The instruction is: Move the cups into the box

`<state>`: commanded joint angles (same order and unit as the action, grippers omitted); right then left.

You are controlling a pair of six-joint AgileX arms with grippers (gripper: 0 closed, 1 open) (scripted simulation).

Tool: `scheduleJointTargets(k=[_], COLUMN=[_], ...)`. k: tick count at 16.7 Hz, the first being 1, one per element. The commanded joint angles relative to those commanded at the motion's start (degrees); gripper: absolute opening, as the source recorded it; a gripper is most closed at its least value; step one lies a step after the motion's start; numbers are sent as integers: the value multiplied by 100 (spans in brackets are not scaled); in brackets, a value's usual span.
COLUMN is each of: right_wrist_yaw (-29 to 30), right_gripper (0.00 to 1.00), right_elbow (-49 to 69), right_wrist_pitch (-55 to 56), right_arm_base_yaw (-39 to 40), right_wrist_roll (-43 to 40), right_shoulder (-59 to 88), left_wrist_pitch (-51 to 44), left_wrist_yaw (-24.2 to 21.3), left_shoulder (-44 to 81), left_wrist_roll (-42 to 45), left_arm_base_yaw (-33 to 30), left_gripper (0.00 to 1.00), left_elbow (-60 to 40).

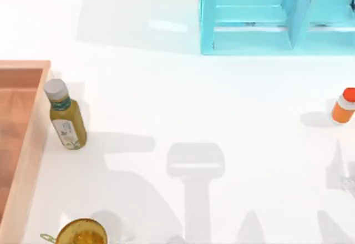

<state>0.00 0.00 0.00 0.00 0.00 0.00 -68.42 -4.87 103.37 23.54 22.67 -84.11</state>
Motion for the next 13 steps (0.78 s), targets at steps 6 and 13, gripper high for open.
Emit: scheduleJointTargets(k=[6, 13], right_wrist_yaw=[0, 0], right_gripper=[100, 100], right_elbow=[0, 0], right_wrist_pitch=[0, 0], right_arm_base_yaw=[0, 0], right_wrist_roll=[0, 0], right_shoulder=[0, 0], left_wrist_pitch=[472, 472], left_wrist_yaw=[-4, -4], left_shoulder=[18, 18], left_wrist_roll=[-56, -56], left_arm_base_yaw=[-42, -42], left_gripper=[0, 45], left_elbow=[459, 459])
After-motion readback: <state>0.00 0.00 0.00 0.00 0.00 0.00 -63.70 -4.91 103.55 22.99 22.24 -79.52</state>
